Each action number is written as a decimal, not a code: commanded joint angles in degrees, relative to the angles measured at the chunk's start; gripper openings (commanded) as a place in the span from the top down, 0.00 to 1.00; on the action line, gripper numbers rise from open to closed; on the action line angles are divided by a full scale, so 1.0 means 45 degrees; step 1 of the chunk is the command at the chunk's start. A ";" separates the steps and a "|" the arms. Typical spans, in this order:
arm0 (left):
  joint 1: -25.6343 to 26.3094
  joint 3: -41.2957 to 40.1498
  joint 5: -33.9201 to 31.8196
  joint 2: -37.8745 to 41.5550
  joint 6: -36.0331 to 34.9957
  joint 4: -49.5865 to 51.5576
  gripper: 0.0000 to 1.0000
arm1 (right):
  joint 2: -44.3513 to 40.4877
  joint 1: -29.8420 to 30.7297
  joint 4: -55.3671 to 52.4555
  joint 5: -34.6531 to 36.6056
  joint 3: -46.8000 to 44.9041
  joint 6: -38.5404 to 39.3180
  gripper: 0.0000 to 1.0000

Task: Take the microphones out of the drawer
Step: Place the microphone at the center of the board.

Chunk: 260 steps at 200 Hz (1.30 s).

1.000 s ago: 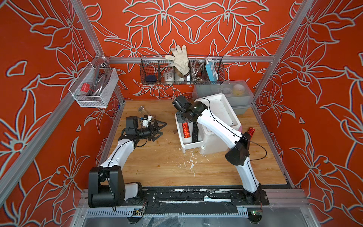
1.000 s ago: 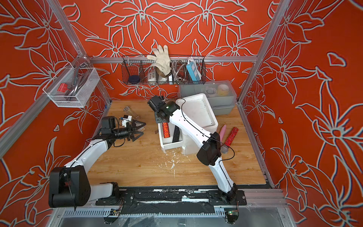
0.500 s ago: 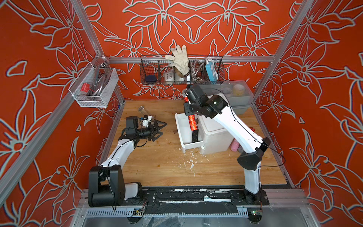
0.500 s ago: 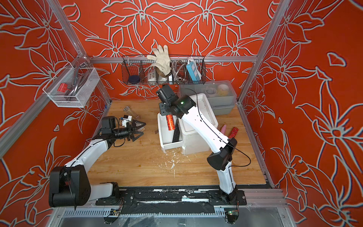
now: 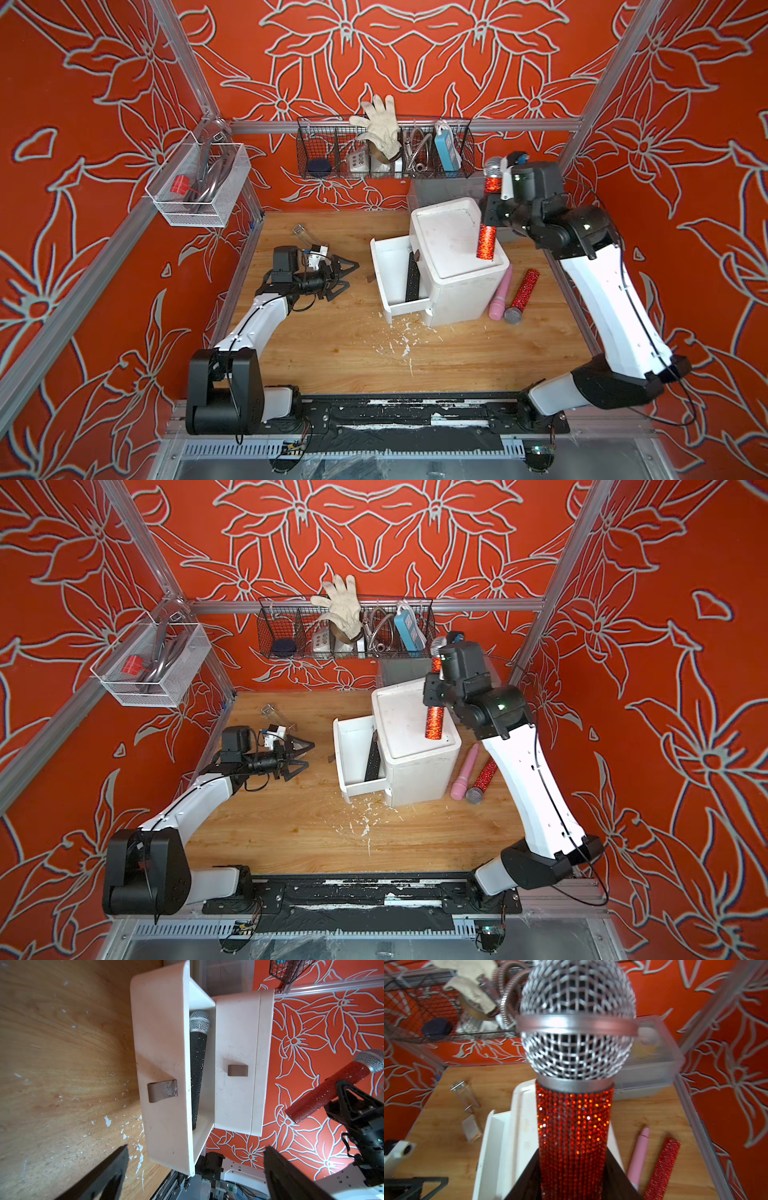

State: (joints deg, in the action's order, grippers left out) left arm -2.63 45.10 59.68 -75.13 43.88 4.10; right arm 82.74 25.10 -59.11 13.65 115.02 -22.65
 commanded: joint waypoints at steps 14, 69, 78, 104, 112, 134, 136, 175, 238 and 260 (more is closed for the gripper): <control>0.0781 0.0760 -0.0220 0.0479 -0.0297 0.0808 0.00 | -0.1550 -0.1843 0.0280 0.0608 -0.1698 0.0738 1.00; 0.1269 0.1803 -0.0274 0.0798 -0.0560 0.1908 0.00 | -0.3465 -0.6477 0.1742 -0.0763 -0.6579 0.0399 1.00; 0.1288 0.1866 -0.0294 0.0812 -0.0590 0.1993 0.00 | -0.3519 -0.7309 0.1997 -0.1407 -0.7295 0.0233 1.00; 0.1346 0.1809 -0.0378 0.0852 -0.0600 0.2000 0.00 | -0.3278 -0.9448 0.2935 -0.3326 -0.9283 -0.0199 1.00; 0.1347 0.1748 -0.0388 0.0856 -0.0610 0.1980 0.00 | -0.3145 -1.0011 0.3217 -0.3843 -0.9837 -0.0433 1.00; 0.1363 0.1558 -0.0430 0.0876 -0.0610 0.1887 0.00 | -0.2818 -1.0936 0.4037 -0.4514 -1.1223 -0.0906 1.00; 0.1366 0.1554 -0.0430 0.0876 -0.0610 0.1884 0.00 | -0.2781 -1.0956 0.4113 -0.4517 -1.1312 -0.0928 1.00; 0.1367 0.1397 -0.0430 0.0798 -0.0716 0.1843 0.00 | -0.1558 -1.1267 0.4899 -0.4949 -1.2661 -0.1339 1.00; 0.1368 0.1655 -0.0619 0.0661 -0.1268 0.2516 0.00 | 0.0680 -1.1282 0.5870 -0.5341 -1.3977 -0.1087 1.00; 0.1367 0.1666 -0.0667 0.0642 -0.1264 0.2546 0.00 | 0.1186 -1.1282 0.5812 -0.5249 -1.3998 -0.0755 1.00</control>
State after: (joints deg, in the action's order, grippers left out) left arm 3.38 51.81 56.82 -72.38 39.81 14.55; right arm 86.70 -25.26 -34.35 -9.56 52.07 -27.64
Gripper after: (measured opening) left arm 0.998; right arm 0.418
